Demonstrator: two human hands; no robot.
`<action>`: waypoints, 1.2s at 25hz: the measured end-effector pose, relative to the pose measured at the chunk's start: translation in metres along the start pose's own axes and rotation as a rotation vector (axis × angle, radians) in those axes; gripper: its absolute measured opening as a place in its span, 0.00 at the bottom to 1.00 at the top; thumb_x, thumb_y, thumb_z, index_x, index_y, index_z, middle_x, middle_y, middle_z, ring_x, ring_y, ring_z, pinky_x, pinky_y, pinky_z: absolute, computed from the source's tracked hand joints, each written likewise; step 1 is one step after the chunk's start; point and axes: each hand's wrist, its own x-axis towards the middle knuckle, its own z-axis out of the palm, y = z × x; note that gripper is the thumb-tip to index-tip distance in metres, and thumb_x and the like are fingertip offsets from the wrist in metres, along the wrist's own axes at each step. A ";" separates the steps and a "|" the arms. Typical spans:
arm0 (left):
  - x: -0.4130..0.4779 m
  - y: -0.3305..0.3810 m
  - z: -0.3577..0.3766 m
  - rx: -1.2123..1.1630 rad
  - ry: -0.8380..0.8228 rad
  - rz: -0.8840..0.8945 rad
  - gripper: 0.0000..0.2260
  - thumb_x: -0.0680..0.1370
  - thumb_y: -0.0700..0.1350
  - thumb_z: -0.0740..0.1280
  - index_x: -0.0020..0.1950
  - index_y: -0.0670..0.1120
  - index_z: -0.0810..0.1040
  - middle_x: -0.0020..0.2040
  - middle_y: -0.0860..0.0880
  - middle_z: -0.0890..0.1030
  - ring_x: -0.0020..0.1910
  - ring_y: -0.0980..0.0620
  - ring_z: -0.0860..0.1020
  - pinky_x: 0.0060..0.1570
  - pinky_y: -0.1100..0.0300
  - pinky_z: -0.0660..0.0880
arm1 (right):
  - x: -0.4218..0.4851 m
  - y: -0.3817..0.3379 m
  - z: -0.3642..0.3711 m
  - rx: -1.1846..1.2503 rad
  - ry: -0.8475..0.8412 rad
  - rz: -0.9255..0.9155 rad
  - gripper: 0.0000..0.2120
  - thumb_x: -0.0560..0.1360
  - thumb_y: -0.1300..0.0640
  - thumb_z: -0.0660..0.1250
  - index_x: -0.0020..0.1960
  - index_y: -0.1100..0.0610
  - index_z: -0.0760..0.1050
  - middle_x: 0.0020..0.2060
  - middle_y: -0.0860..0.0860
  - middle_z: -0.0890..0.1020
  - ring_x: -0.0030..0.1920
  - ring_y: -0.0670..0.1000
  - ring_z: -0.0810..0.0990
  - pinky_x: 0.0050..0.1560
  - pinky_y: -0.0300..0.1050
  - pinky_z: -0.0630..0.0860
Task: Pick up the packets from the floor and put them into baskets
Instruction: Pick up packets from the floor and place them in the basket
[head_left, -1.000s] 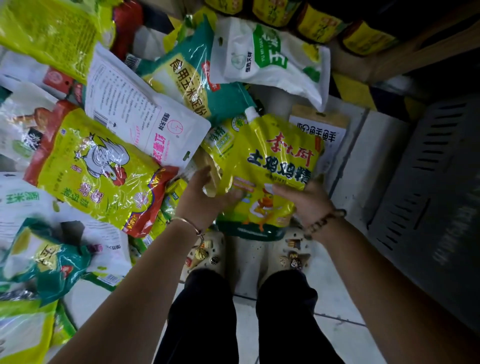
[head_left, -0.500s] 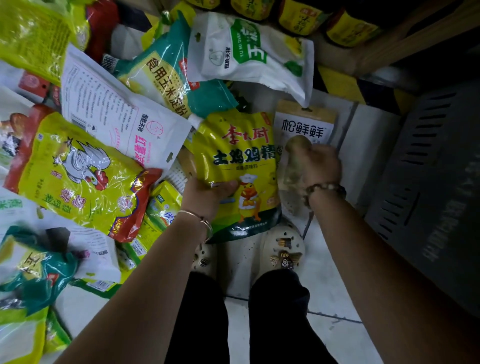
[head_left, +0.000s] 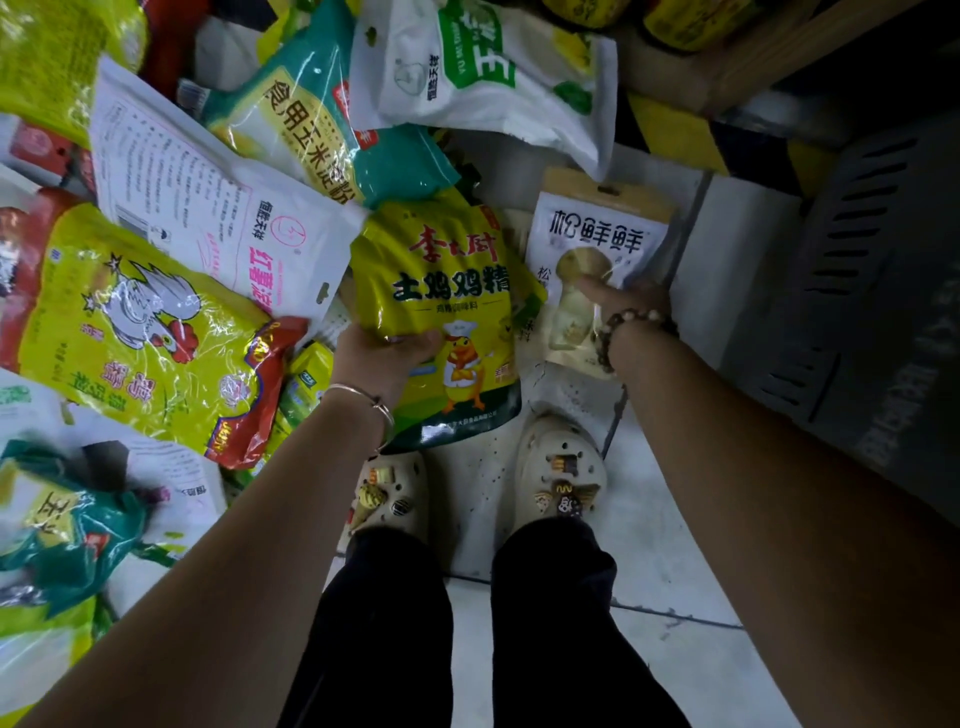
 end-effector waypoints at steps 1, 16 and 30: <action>-0.004 0.003 -0.001 0.000 -0.004 0.010 0.10 0.72 0.33 0.71 0.50 0.43 0.78 0.42 0.49 0.80 0.33 0.60 0.81 0.35 0.66 0.77 | -0.008 0.002 -0.003 0.086 0.002 -0.007 0.29 0.71 0.48 0.71 0.66 0.62 0.70 0.64 0.57 0.74 0.63 0.57 0.72 0.56 0.47 0.68; -0.122 0.086 -0.072 -0.013 -0.051 -0.012 0.04 0.72 0.36 0.71 0.42 0.44 0.80 0.30 0.54 0.83 0.29 0.56 0.81 0.29 0.60 0.78 | -0.203 0.008 -0.128 0.405 0.296 -0.196 0.13 0.73 0.62 0.69 0.53 0.70 0.76 0.50 0.66 0.80 0.48 0.59 0.78 0.48 0.52 0.73; -0.287 0.185 -0.022 -0.026 -0.166 0.181 0.07 0.70 0.33 0.71 0.46 0.39 0.80 0.33 0.54 0.83 0.34 0.53 0.82 0.37 0.60 0.80 | -0.315 0.011 -0.299 0.618 0.388 -0.250 0.23 0.66 0.50 0.71 0.30 0.54 0.56 0.29 0.54 0.60 0.32 0.52 0.61 0.34 0.49 0.60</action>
